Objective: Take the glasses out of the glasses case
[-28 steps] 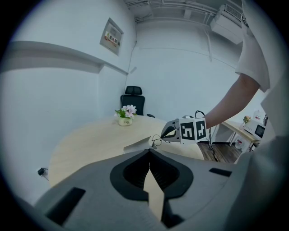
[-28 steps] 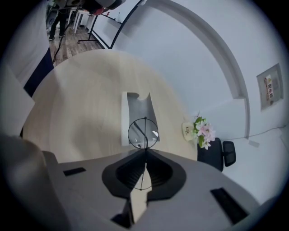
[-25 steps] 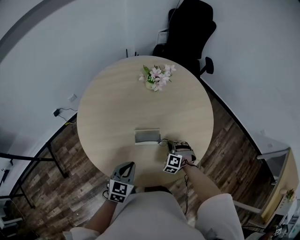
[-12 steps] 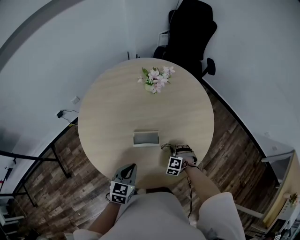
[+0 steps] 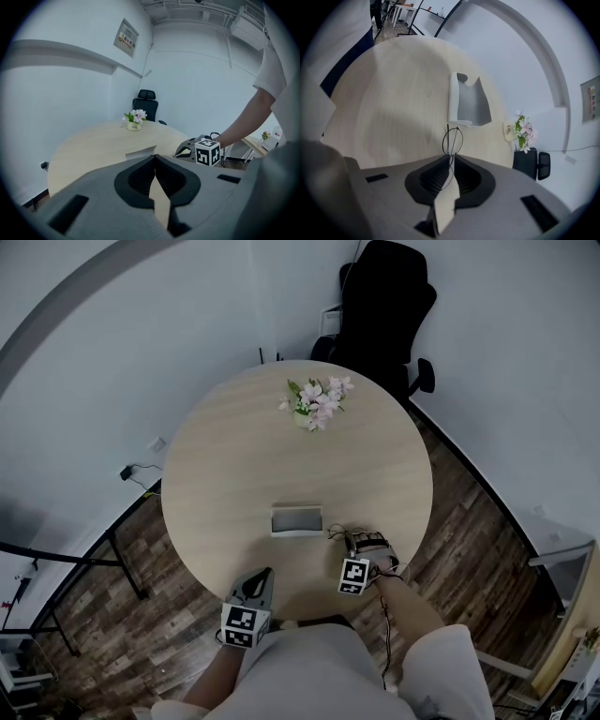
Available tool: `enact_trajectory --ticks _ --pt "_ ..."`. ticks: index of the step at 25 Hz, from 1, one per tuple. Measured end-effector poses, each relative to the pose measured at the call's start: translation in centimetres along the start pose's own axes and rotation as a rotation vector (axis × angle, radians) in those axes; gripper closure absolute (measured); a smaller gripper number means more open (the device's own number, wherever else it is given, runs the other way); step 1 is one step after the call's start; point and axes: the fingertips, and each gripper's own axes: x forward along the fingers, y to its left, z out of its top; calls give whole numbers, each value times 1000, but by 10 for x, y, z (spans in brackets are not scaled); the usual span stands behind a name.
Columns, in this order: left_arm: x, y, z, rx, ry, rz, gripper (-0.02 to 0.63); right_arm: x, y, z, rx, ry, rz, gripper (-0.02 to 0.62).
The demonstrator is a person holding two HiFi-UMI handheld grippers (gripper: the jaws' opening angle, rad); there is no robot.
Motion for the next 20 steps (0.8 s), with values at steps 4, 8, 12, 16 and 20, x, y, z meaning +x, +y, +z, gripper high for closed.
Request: enact_trajectory --ticks 4,8,12,16,20 --pt "-4 6 1 12 -8 2 598 -13 -8 2 29 -6 -44 577" --pt "-9 11 0 23 -15 4 598 -32 -16 14 77 -45 -78 578" --pt "-17 14 1 30 -34 -1 598 -60 -23 28 242 -86 -81 581" --pt "-28 25 2 30 -49 -5 598 -91 -42 53 514 -155 -114 581" --pt "-39 37 15 36 -67 5 598 -126 -62 78 829 -261 -116 581"
